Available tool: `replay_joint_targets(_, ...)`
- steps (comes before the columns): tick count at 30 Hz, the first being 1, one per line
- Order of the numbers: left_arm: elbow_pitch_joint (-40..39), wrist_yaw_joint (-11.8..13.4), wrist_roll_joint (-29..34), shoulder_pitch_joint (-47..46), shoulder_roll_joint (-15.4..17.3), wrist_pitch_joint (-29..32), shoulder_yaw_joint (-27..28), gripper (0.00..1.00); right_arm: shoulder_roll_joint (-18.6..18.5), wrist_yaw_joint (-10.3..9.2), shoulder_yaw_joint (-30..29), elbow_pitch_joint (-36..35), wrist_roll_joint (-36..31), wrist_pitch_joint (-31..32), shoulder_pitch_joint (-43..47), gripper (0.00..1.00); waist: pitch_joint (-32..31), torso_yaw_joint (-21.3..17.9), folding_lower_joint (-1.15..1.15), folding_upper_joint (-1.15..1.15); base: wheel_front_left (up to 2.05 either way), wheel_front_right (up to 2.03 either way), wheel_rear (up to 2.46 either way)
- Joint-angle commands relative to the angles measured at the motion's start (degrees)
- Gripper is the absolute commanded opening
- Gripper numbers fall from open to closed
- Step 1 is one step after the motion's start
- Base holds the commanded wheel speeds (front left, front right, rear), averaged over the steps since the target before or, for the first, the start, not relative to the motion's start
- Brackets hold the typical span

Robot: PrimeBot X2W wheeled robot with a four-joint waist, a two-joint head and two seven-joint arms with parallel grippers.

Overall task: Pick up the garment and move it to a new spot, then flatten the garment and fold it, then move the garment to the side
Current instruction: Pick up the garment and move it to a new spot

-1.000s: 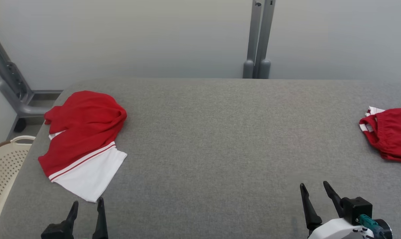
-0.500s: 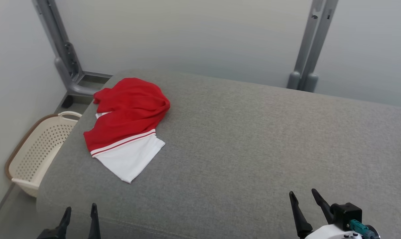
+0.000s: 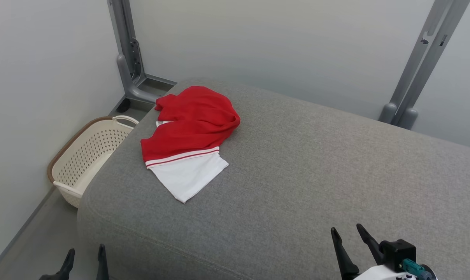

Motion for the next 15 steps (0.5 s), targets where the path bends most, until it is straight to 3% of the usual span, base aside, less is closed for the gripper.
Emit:
replay_joint_targets(1, -0.12, -0.05, -0.17, 0.79, 0.42, -0.03, 0.08, 1.00, -0.19, -0.07, 0.02, -0.06, 0.45, -0.20, -0.12, 1.00, 0.04, 0.15, 0.00, 0.00, 0.00, 0.00, 0.00)
replay_joint_targets(9, 1.67, -0.65, 0.95, -2.42, 2.15, 0.48, -4.07, 1.00, -0.18, -0.07, -0.14, -0.69, -0.36, -0.21, 1.00, 1.00, 0.60, -0.20, 0.00, 0.00, 0.00, 0.00, 0.00)
replay_joint_targets(15, 6.12, -0.91, 0.73, -13.29, 3.88, 9.69, -9.82, 1.00, -0.17, -0.07, -0.77, -2.58, -2.74, 0.10, 0.81, 1.00, 2.89, -1.24, 0.00, 0.00, 0.00, 0.00, 0.00)
